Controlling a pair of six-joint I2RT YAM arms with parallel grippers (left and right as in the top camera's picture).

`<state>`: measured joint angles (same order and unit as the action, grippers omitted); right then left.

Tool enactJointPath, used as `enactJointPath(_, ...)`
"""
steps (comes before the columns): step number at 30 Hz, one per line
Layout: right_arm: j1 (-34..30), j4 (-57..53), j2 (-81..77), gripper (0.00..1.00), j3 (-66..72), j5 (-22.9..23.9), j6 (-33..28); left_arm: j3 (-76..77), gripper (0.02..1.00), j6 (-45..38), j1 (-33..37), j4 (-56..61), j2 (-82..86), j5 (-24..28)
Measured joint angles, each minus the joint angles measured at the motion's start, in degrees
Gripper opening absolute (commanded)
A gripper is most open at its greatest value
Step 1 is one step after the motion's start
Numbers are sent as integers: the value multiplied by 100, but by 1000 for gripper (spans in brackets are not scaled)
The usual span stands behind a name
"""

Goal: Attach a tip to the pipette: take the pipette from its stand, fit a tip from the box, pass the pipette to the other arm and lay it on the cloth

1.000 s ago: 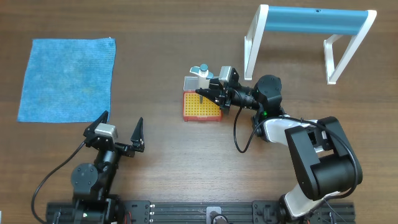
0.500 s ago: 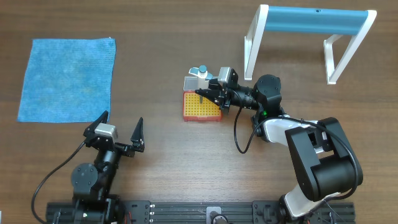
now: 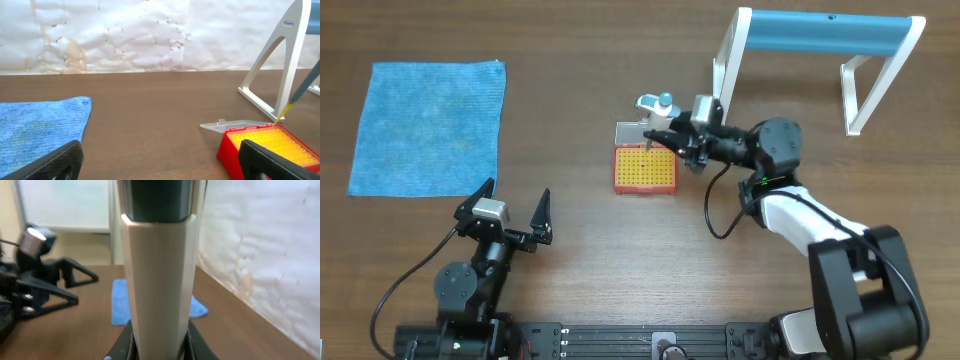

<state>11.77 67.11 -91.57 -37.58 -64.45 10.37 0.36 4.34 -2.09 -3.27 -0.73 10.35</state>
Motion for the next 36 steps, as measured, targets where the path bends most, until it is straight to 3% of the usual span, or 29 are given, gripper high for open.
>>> enactJointPath(5, -302, -13, 348, 77, -881, -632, 955, 0, 996, 0, 0, 0, 0, 0)
enactJointPath(10, -494, -485, 461, 77, -2741, -1725, 2291, 0, 998, 0, 0, 2, 0, 0)
enactJointPath(14, -496, -625, 577, 77, -3578, -2166, 2850, 0, 996, 0, 0, 0, 0, 0)
enactJointPath(21, -334, -1311, 590, 77, -3630, -2385, 3132, 0, 998, 0, 0, 0, 0, 0)
enactJointPath(30, 428, -2529, 509, 77, -3630, -2234, 3222, 0, 996, 103, 0, 44, 0, 50)
enactJointPath(36, 708, -2761, 133, 77, -3630, -2074, 3224, -2, 998, 2024, 0, 1099, -4, 352)
